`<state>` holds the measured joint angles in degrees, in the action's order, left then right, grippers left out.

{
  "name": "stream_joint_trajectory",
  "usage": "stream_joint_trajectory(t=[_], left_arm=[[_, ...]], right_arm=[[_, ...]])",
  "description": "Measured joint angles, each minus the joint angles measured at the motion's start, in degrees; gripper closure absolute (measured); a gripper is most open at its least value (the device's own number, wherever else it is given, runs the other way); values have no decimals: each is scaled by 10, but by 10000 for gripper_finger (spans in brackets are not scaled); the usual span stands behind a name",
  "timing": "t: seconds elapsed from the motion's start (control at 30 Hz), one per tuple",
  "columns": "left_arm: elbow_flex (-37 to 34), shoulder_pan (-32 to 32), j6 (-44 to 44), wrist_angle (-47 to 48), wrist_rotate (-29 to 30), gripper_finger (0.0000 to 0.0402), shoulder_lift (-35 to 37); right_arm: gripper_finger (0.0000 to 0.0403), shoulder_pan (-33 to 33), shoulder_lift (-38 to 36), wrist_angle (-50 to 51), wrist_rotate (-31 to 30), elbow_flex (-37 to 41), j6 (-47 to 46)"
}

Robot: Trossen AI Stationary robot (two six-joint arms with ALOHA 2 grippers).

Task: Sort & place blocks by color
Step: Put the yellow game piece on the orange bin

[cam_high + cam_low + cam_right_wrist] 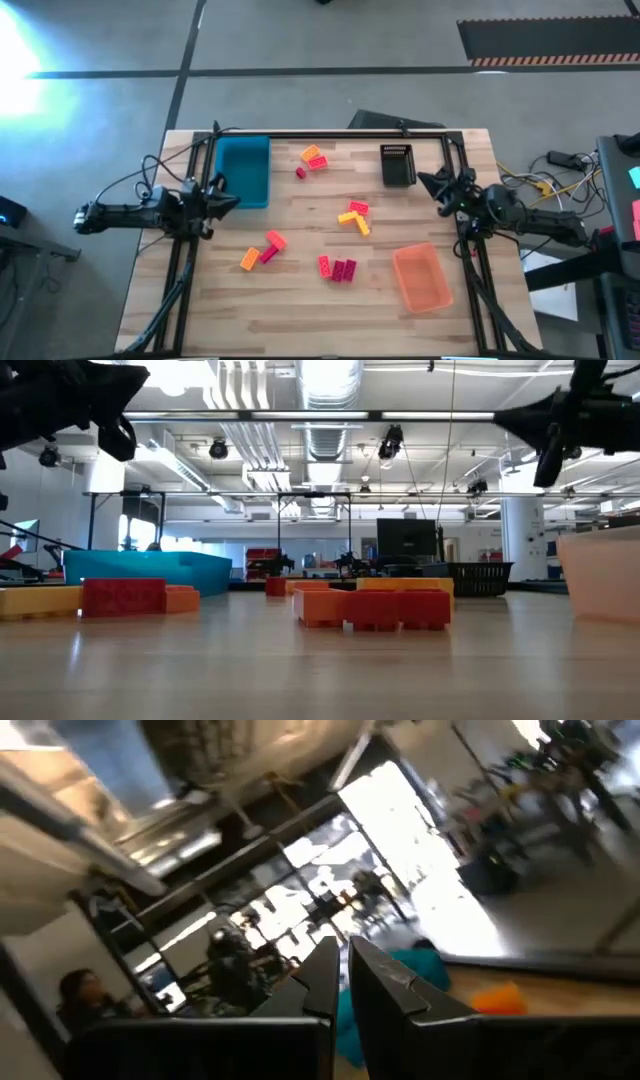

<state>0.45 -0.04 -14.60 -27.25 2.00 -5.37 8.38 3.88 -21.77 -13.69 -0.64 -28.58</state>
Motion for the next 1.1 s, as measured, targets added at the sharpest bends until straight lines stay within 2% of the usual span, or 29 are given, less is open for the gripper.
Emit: stream_joint_trajectory(t=[0.13, 0.33, 0.4, 0.57, 0.73, 0.87, 0.97, 1.1], left_arm=[[0, 0, 7, -51, 5, 402, -13], [0, 0, 20, -103, 50, 402, -40], [0, 0, 33, -109, 86, 402, -47], [0, 1, 168, -138, 194, 402, -59], [0, 1, 260, -202, 207, 402, -77], [0, 0, 303, -252, 208, 402, -86], [0, 0, 321, -267, 208, 402, -89], [5, 0, 359, -267, 209, 402, -89]], right_arm=[[385, 0, 32, -47, 0, 0, 43], [385, 0, 100, -146, 0, -2, 118], [385, 0, 125, -142, 0, -15, 131], [385, 0, 198, -145, 1, -69, 161], [385, 0, 263, -85, 1, -137, 224], [385, 0, 310, -29, 1, -192, 272], [385, 0, 342, 8, 1, -234, 333], [385, 0, 385, 55, 2, -286, 347]])
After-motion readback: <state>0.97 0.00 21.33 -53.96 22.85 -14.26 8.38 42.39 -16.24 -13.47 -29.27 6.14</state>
